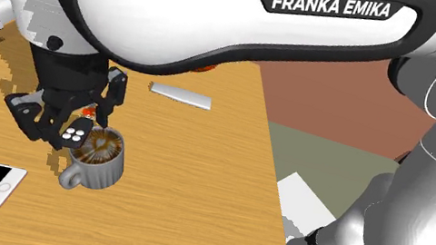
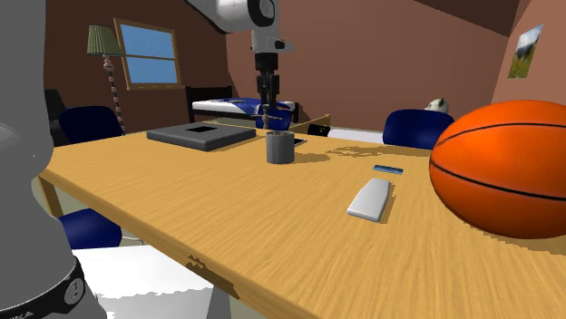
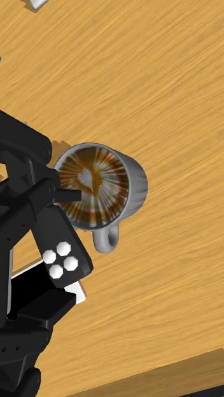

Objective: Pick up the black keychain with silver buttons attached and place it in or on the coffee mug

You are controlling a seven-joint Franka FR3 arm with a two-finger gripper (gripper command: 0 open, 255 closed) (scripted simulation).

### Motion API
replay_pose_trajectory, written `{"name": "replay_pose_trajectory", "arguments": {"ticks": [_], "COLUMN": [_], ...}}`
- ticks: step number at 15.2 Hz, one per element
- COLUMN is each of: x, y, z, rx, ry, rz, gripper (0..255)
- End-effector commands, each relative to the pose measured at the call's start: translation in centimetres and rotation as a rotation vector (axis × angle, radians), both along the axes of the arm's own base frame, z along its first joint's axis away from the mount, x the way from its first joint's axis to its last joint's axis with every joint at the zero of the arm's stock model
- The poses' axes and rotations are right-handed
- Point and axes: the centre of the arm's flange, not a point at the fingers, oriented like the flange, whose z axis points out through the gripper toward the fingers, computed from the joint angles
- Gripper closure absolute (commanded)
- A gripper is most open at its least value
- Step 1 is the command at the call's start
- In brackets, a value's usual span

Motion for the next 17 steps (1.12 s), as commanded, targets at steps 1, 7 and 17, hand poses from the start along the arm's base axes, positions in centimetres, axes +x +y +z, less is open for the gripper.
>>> {"name": "replay_pose_trajectory", "arguments": {"ticks": [1, 7, 17], "x": [0.0, 0.0, 0.0], "y": [0.2, 0.2, 0.2], "z": [-1.0, -4.1, -7.3], "rx": [0.0, 0.0, 0.0], "ry": [0.0, 0.0, 0.0], "rz": [-0.001, -0.001, -0.001], "gripper": [255, 255, 255]}}
